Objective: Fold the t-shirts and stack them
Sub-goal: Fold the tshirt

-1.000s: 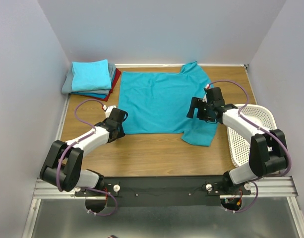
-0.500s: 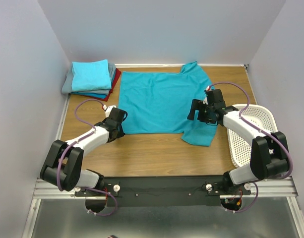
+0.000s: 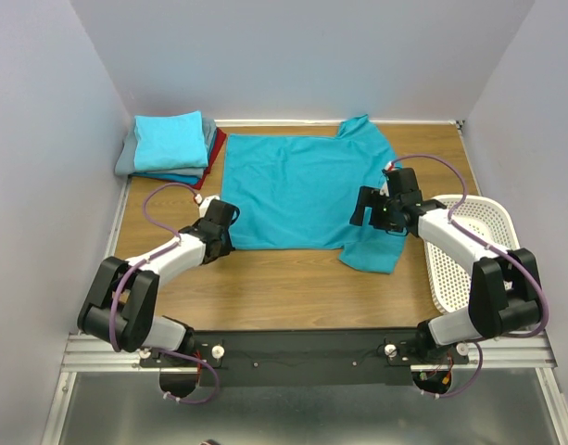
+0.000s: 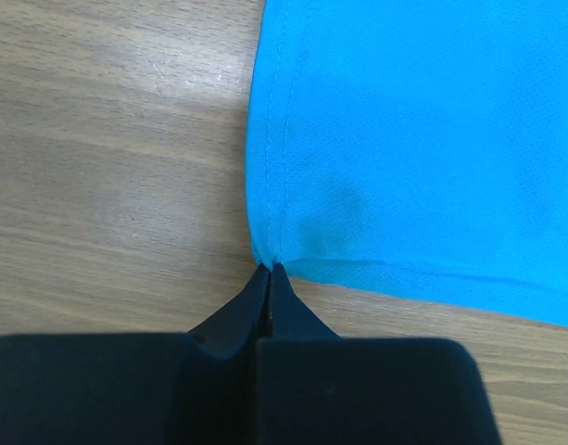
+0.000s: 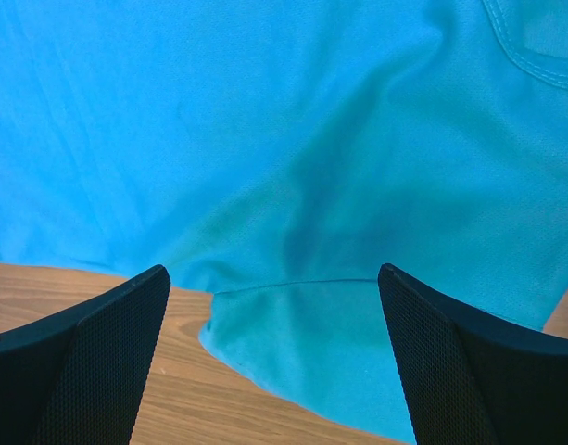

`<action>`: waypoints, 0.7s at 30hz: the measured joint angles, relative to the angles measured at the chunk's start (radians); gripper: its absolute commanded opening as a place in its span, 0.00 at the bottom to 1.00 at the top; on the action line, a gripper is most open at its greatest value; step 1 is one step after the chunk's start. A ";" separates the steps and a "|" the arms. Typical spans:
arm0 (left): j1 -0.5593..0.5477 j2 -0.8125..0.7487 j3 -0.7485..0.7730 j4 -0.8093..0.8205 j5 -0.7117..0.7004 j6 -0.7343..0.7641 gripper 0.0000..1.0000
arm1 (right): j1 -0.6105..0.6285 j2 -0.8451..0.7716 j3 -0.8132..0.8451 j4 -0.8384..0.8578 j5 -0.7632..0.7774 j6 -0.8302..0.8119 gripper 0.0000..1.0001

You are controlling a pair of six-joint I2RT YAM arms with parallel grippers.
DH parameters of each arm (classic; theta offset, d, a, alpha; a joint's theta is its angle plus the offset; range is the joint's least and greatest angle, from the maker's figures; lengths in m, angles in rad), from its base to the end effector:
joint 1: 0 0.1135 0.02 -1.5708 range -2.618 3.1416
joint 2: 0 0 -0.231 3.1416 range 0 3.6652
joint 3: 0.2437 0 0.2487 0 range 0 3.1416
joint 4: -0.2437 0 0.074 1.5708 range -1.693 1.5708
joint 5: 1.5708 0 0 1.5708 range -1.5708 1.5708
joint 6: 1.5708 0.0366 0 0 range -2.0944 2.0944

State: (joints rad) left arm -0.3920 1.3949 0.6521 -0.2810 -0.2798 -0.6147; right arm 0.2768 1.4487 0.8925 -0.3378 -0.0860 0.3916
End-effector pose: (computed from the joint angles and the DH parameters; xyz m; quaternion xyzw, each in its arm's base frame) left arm 0.2393 -0.0880 0.1287 -0.1434 0.9433 -0.0114 0.2991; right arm 0.2855 0.0844 0.1802 0.0398 0.9417 0.1471 0.3000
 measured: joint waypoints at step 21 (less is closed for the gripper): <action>0.091 -0.024 0.188 -0.055 0.057 0.246 0.00 | 0.022 0.030 -0.060 -0.098 0.008 0.028 0.92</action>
State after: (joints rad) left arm -0.3012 1.3705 0.8402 -0.3355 -0.2230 -0.3687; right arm 0.2985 1.4784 0.8322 -0.4362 -0.0780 0.4198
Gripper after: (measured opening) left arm 0.005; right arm 0.935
